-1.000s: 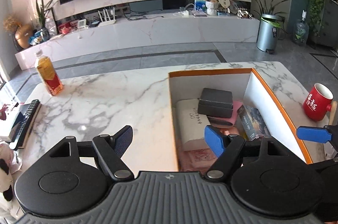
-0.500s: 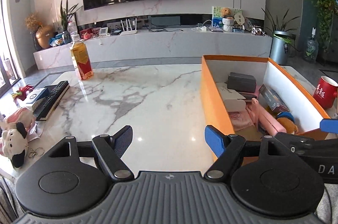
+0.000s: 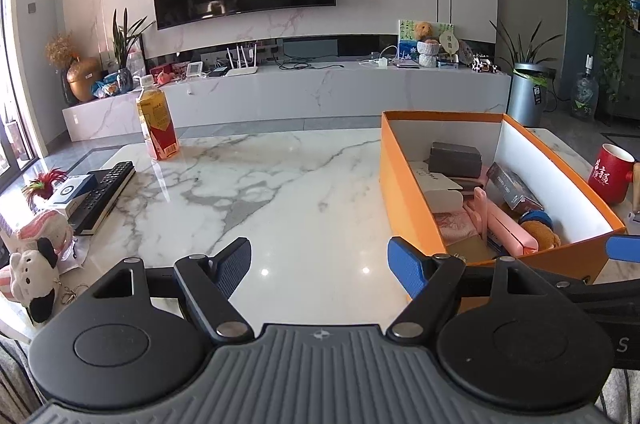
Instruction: Organize objects
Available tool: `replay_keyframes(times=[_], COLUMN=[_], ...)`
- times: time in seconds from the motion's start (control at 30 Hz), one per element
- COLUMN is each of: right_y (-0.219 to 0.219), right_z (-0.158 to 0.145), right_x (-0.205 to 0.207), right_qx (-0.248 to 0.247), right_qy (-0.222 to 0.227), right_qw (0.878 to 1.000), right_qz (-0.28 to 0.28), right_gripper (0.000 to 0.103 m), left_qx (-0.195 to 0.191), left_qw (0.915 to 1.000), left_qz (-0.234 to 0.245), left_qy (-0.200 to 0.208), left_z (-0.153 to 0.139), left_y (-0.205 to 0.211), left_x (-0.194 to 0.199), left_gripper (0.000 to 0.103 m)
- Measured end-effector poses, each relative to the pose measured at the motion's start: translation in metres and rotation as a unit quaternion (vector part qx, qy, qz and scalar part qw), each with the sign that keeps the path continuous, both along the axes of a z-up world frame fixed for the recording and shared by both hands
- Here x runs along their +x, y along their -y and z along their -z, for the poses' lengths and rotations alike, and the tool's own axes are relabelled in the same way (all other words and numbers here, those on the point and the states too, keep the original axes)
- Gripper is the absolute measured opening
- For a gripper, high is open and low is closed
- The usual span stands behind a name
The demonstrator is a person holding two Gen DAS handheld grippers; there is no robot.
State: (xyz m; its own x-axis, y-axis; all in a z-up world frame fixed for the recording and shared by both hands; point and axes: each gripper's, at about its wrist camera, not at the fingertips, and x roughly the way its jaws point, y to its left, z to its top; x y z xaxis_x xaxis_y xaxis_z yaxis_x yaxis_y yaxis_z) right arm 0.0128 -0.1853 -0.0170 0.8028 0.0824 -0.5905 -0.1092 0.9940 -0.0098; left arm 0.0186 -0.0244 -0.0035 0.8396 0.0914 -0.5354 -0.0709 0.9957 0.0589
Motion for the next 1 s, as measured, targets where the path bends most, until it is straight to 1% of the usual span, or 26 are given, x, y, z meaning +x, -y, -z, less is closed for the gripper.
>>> replay_keyframes(times=[0.17, 0.33, 0.47, 0.57, 0.63, 0.8, 1.0], right_y=[0.004, 0.006, 0.005, 0.002, 0.001, 0.0, 0.003], right_z=[0.004, 0.006, 0.008, 0.009, 0.008, 0.009, 0.011], right_x=[0.0, 0.002, 0.003, 0.003, 0.002, 0.002, 0.004], right_qx=[0.003, 0.002, 0.008, -0.005, -0.005, -0.006, -0.005], right_qy=[-0.003, -0.008, -0.015, -0.009, -0.004, -0.007, -0.016], right_qw=[1.0, 1.0, 1.0, 1.0, 1.0, 1.0, 1.0], right_qz=[0.005, 0.007, 0.003, 0.003, 0.001, 0.0, 0.003], right_gripper=[0.095, 0.095, 0.095, 0.095, 0.095, 0.095, 0.095], left_qx=[-0.018, -0.016, -0.006, -0.007, -0.003, -0.008, -0.005], left_qw=[0.9998, 0.9998, 0.9999, 0.9998, 0.9998, 0.9997, 0.9998], left_qz=[0.007, 0.008, 0.008, 0.008, 0.008, 0.007, 0.009], left_qy=[-0.006, -0.011, -0.012, -0.016, -0.018, -0.02, -0.018], left_z=[0.0, 0.001, 0.003, 0.005, 0.005, 0.005, 0.004], left_y=[-0.002, 0.0, 0.002, 0.002, 0.003, 0.001, 0.002], left_x=[0.002, 0.004, 0.005, 0.006, 0.007, 0.007, 0.006], left_gripper=[0.089, 0.089, 0.089, 0.089, 0.089, 0.089, 0.089])
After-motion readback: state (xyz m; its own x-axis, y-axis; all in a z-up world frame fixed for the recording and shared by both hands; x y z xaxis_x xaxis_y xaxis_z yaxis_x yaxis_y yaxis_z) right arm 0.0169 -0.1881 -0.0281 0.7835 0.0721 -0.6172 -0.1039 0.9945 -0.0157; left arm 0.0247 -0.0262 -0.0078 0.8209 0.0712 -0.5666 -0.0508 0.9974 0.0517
